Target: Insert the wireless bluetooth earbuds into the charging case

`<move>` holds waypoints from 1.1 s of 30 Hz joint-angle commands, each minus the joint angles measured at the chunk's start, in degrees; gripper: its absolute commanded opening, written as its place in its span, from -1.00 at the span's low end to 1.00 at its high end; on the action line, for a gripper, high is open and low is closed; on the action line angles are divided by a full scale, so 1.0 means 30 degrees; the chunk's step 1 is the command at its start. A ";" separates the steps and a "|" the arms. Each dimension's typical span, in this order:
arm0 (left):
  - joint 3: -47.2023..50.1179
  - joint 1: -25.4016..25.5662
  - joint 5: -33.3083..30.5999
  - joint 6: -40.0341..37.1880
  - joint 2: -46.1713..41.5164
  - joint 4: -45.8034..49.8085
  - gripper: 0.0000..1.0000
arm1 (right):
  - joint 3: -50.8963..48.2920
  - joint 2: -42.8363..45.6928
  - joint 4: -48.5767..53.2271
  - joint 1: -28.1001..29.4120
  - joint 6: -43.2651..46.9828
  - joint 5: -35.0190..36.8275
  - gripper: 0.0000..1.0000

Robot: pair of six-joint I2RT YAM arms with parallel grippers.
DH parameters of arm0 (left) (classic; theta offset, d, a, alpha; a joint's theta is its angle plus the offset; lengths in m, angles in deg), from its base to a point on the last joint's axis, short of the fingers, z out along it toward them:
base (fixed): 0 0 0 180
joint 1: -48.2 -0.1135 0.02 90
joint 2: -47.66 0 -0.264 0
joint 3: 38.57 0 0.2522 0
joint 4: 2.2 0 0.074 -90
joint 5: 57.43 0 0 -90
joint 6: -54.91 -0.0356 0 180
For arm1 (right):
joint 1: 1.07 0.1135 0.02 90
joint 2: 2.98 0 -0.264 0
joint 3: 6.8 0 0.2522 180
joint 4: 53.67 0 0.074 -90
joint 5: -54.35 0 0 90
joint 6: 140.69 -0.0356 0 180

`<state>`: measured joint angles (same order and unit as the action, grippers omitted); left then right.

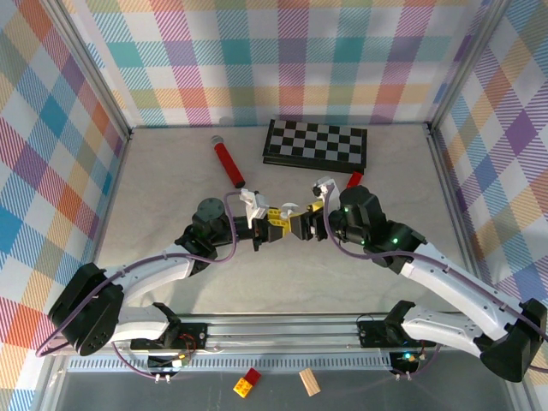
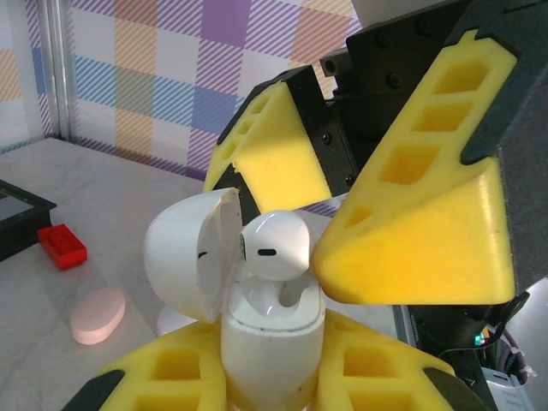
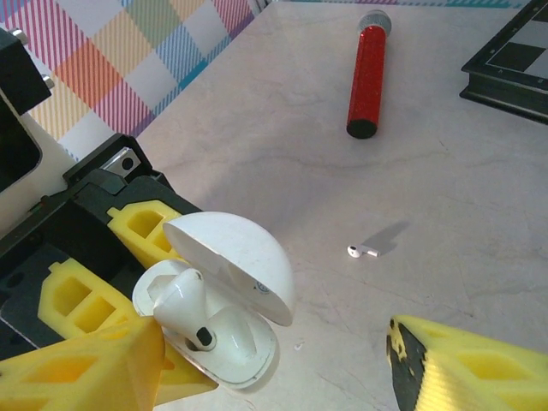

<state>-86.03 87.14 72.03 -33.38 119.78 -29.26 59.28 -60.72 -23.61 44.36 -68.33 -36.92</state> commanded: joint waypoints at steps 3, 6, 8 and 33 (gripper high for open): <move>-0.0166 0.0116 0.0497 -0.0403 -0.0309 -0.0281 -0.86 | 0.1046 -0.0928 0.0426 -0.0202 -0.0599 0.0514 0.36; -0.0144 0.0102 0.0447 -0.0470 -0.0359 -0.0255 -0.86 | 0.1380 -0.1366 0.0517 -0.0202 -0.0743 0.0642 0.36; -0.0114 0.0116 0.0386 -0.0484 -0.0418 -0.0250 -0.86 | 0.1613 -0.1632 0.0760 -0.0202 -0.0904 0.0914 0.37; 0.0127 0.0087 0.0174 -0.0572 -0.0417 -0.0258 -0.86 | 0.0209 -0.0228 -0.0088 -0.0670 -0.1074 -0.0233 0.51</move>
<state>-85.96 87.07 70.98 -34.47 119.78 -27.75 59.23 -60.57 -23.96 42.74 -71.09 -38.19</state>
